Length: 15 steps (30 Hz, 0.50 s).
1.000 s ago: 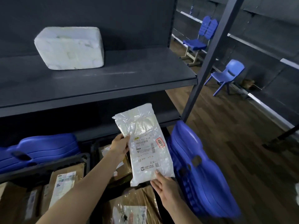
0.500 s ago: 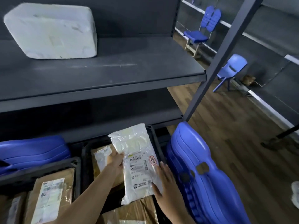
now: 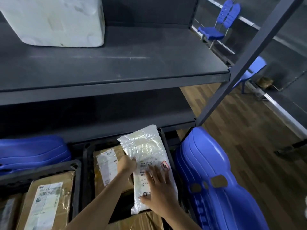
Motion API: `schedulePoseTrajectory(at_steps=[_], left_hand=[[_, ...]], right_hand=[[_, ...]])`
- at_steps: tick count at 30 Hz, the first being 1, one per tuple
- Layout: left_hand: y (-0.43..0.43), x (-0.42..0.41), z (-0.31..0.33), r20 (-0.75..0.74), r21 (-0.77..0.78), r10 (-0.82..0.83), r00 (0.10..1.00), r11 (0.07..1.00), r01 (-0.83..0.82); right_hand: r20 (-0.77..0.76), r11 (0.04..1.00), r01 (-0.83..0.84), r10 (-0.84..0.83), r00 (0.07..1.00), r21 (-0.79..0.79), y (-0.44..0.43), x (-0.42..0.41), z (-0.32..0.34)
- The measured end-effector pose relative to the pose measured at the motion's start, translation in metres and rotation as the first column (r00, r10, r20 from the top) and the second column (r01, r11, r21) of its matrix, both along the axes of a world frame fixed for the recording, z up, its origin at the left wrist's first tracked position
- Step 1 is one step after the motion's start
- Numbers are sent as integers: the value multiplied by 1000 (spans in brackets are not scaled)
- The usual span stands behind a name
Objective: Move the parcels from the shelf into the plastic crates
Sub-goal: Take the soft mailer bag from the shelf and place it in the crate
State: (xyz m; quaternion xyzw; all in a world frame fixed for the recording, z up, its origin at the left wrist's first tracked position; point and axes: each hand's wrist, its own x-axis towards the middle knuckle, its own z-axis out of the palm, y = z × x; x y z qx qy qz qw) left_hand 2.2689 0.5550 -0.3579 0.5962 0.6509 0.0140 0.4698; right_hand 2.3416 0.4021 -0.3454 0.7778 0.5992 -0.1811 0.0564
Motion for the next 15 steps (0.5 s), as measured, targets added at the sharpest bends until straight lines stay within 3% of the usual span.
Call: schedulePoseTrajectory(at_steps=[2, 5, 7, 10, 13, 15], left_hand=[[5, -3, 8, -72, 39, -58, 996, 997, 61], [8, -11, 27, -82, 219, -16, 996, 975, 34], [8, -15, 38, -270, 372, -88, 959, 909, 188], [15, -12, 41, -546, 537, -191, 816, 668, 515], [17, -8, 25, -766, 386, -366, 528, 395, 834], [17, -9, 7, -777, 275, -444, 446, 398, 875]], right_hand=[[5, 999, 37, -37, 999, 14, -3, -3, -5], [-26, 999, 48, -48, 999, -1, -11, -1, -13], [-25, 998, 65, -65, 998, 8, -16, 0, -16], [-49, 994, 109, -107, 993, 24, -19, 0, -15], [-48, 989, 146, -144, 988, 28, -16, 1, -14], [-24, 990, 140, -140, 990, 28, -14, 1, -17]])
